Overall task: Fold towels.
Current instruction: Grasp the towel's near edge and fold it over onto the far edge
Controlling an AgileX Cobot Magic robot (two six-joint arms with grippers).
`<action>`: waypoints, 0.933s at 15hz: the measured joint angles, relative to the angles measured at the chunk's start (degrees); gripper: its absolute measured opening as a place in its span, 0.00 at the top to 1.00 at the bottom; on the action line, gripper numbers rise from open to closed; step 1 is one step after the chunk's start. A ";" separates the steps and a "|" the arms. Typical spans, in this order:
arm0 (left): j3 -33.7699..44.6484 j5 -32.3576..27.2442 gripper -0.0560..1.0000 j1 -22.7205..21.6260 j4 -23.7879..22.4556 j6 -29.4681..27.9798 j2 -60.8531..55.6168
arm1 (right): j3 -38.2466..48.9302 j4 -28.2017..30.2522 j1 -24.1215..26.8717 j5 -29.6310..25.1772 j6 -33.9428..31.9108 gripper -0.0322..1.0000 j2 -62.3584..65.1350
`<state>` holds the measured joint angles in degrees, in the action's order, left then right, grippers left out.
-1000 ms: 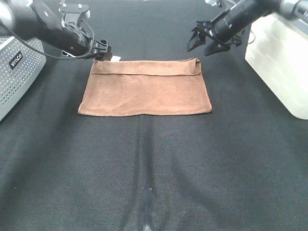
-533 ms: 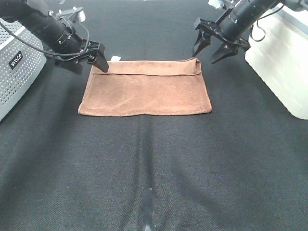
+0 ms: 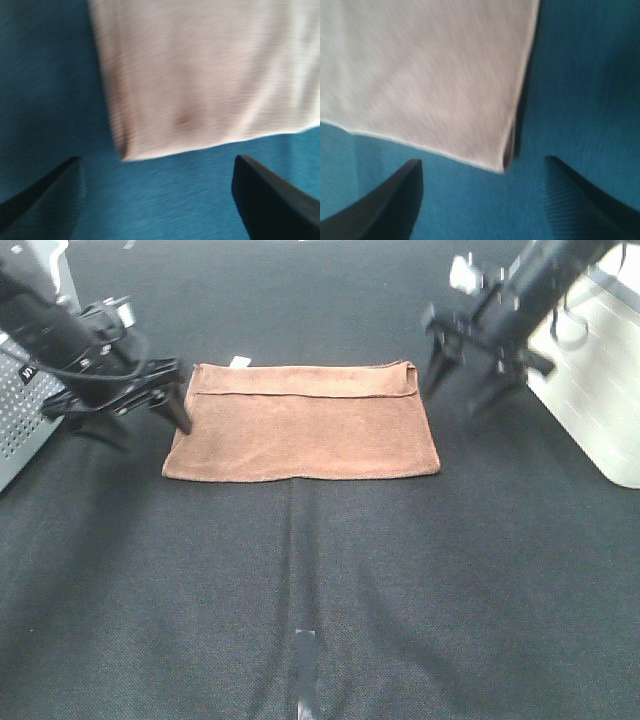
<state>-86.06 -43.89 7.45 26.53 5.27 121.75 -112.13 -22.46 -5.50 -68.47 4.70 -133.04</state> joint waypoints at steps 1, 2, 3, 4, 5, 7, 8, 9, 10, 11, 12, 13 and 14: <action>0.34 -0.23 0.23 -0.74 -0.34 -0.23 0.06 | 2.81 -0.40 0.00 0.97 0.11 0.35 0.34; 0.40 -0.34 0.23 -1.03 -0.46 -0.23 0.11 | 5.50 -0.69 0.00 2.18 0.52 0.35 0.46; 0.40 0.06 0.23 -1.03 -0.57 -0.06 0.11 | 7.39 -1.20 -0.11 3.78 0.92 0.35 0.46; 0.40 1.49 0.23 -1.03 -0.74 -0.06 0.11 | 9.05 -1.49 -0.17 5.73 1.15 0.35 0.46; 0.40 3.27 0.23 -0.97 -0.80 -0.06 0.11 | 9.80 -1.55 -0.23 6.99 1.55 0.35 0.40; 0.40 5.44 0.23 -0.97 -0.80 -0.06 1.38 | 10.14 -3.50 -0.23 9.45 3.44 0.35 0.11; 0.40 5.44 0.23 -0.97 -0.74 -0.06 2.52 | 10.14 -4.81 -0.23 10.14 5.04 0.35 -0.17; 0.40 5.44 0.23 -0.97 -0.74 -0.06 2.52 | 10.14 -4.81 -0.23 10.14 5.04 0.35 -0.17; 0.40 5.44 0.23 -0.92 -0.52 -0.06 3.55 | 10.14 -5.79 -0.23 10.31 6.42 0.35 -0.92; 0.40 5.50 0.23 -0.74 0.46 0.40 4.93 | 10.14 -6.25 -0.23 10.66 6.59 0.35 -1.55; 0.40 5.67 0.23 -0.46 0.86 1.26 5.56 | 10.14 -6.59 -0.23 11.23 6.59 0.35 -2.29; 0.34 5.90 0.23 0.06 1.72 1.72 6.19 | 10.14 -7.56 -0.23 11.80 6.82 0.35 -3.09; 0.06 6.36 0.23 0.52 2.64 2.12 6.70 | 10.14 -8.71 -0.40 11.97 7.51 0.35 -3.61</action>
<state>-86.00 -37.53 7.96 29.16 7.39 128.46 -101.99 -31.17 -5.90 -56.49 12.20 -136.65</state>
